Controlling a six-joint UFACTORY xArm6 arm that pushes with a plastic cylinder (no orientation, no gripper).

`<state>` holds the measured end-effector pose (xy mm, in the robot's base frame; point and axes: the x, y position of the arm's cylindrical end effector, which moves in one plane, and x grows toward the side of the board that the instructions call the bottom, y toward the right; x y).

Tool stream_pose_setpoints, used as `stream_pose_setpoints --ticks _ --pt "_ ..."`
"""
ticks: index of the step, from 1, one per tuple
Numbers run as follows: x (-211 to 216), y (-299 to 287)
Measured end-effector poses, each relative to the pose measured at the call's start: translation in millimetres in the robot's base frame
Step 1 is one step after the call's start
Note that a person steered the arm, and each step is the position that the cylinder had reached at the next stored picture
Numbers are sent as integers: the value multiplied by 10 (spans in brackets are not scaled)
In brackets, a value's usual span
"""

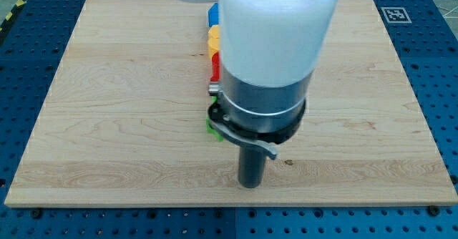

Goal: Point at the green circle

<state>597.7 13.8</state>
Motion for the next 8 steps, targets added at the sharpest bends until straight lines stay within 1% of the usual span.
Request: stream_pose_setpoints --ticks 1,2,3,6,8 --pt "-81 -407" --pt "-310 -753" --pt "-673 -897" --pt "-1333 -909" --pt "-1354 -537"
